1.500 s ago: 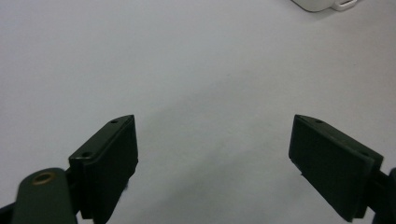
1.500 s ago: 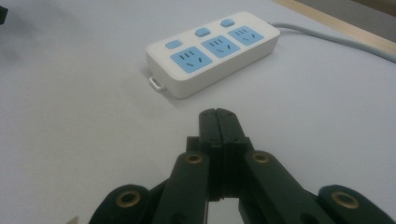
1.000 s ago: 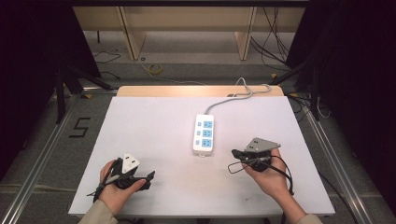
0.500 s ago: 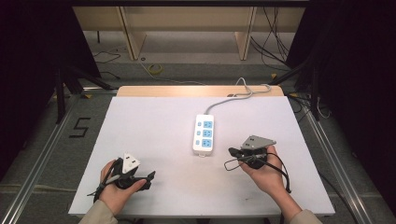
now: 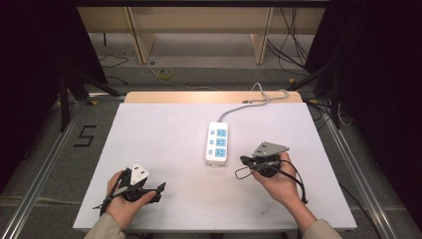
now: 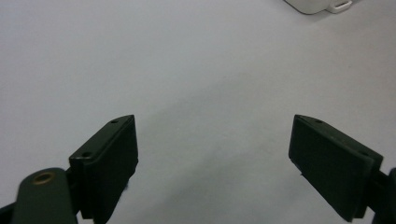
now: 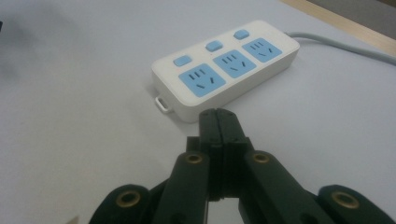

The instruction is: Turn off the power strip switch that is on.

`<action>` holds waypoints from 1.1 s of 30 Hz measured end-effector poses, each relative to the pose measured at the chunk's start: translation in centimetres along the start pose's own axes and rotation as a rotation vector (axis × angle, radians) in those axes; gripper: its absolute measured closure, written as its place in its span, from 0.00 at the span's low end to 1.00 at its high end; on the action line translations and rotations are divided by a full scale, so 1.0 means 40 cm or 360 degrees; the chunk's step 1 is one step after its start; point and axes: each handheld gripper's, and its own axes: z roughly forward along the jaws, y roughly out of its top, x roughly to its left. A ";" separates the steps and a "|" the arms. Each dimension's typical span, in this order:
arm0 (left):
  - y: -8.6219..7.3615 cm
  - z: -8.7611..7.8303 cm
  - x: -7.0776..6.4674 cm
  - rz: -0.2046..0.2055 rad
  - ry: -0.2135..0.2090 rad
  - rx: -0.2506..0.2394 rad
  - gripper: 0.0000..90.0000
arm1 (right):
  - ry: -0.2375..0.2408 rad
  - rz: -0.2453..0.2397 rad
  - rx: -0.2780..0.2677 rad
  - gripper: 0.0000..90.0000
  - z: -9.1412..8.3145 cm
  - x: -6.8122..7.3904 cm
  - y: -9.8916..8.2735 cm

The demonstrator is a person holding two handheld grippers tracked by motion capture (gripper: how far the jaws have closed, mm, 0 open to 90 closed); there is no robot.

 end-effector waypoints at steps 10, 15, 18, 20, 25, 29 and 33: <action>0.000 0.000 0.000 -0.0001 -0.0002 -0.0001 0.17 | 0.0012 0.0000 0.0011 1.00 0.016 0.001 0.013; 0.000 0.002 -0.001 -0.0006 -0.0002 -0.0005 0.17 | 0.0012 0.0000 0.0015 1.00 0.022 0.001 0.015; 0.000 0.002 -0.002 -0.0007 -0.0003 -0.0006 0.17 | 0.0010 0.0001 0.0019 1.00 0.024 0.000 0.020; 0.000 0.002 -0.002 -0.0007 -0.0003 -0.0006 0.17 | 0.0010 0.0000 0.0019 1.00 0.026 -0.001 0.024; 0.000 0.002 -0.002 -0.0007 -0.0004 -0.0006 0.17 | 0.0012 -0.0007 0.0025 1.00 0.033 0.000 0.034; 0.000 0.001 -0.001 -0.0009 -0.0002 -0.0006 0.17 | 0.0011 -0.0012 0.0026 1.00 0.038 -0.001 0.040; 0.000 0.002 -0.001 -0.0005 -0.0003 -0.0006 0.17 | 0.0010 -0.0017 0.0025 1.00 0.041 -0.004 0.046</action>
